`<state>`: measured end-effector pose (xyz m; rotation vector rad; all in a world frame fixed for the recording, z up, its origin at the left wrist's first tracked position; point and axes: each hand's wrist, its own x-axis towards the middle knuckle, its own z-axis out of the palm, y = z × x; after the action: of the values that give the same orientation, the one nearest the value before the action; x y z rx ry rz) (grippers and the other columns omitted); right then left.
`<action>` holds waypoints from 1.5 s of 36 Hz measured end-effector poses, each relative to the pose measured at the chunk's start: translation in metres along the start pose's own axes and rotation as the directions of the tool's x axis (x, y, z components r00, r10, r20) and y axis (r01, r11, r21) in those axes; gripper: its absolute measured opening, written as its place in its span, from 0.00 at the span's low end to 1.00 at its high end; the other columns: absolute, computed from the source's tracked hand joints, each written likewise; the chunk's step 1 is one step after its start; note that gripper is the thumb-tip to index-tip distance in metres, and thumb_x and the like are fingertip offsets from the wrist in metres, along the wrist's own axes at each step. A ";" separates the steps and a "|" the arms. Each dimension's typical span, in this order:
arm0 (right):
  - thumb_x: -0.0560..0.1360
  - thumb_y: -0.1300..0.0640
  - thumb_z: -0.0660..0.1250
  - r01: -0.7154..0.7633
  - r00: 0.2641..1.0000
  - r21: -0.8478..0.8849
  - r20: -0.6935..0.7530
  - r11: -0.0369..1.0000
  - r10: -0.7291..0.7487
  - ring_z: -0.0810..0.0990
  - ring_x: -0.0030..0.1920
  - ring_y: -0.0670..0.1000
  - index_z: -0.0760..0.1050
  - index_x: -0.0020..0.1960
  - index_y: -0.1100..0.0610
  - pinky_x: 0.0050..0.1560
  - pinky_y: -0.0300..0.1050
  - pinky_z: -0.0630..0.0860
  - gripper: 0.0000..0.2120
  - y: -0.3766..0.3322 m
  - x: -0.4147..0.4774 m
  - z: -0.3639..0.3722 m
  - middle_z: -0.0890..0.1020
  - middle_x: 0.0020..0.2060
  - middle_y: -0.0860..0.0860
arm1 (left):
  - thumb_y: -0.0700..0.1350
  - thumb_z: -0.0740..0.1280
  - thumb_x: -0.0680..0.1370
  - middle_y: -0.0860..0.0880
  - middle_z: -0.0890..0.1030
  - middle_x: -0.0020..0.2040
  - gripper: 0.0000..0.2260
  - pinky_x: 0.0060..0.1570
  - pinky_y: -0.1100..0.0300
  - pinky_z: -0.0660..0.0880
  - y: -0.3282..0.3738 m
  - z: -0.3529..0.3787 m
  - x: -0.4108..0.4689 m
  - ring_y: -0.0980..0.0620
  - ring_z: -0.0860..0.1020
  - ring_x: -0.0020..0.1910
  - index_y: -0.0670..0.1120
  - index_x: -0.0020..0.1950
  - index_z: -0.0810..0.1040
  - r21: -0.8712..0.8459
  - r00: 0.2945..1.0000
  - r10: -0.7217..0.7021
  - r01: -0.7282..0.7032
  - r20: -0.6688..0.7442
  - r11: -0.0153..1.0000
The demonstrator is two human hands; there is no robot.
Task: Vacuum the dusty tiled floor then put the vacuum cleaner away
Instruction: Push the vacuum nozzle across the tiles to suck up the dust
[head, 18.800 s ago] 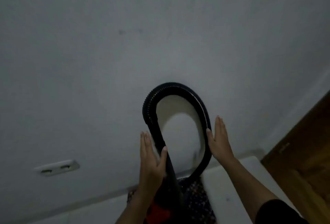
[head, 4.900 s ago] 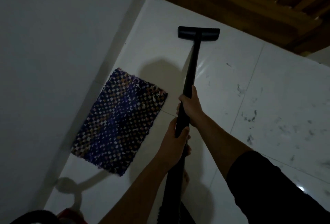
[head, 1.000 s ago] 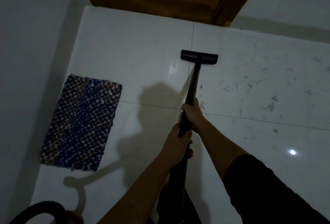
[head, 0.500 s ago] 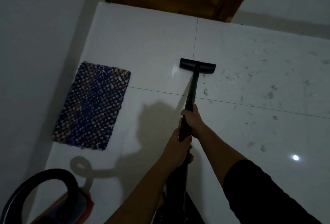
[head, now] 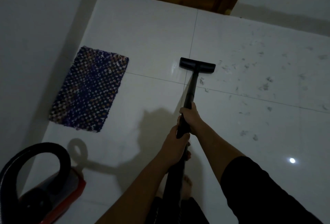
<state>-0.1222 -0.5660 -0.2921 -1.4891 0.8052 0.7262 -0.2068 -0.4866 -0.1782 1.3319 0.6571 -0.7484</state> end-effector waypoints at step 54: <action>0.78 0.67 0.59 -0.025 1.000 0.024 -0.009 0.999 0.025 0.72 0.25 0.52 0.53 0.77 0.54 0.26 0.46 0.73 0.31 0.140 -0.112 0.011 0.71 0.34 0.57 | 0.43 0.60 0.79 0.45 0.76 0.38 0.09 0.40 0.53 0.72 -0.141 -0.015 -0.114 0.49 0.73 0.31 0.48 0.60 0.70 0.074 1.000 0.014 -0.013 -0.018 0.997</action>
<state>-0.3010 -0.5514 -0.2792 -1.4641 0.8383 0.7262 -0.3880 -0.4714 -0.1750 1.4111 0.6393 -0.7567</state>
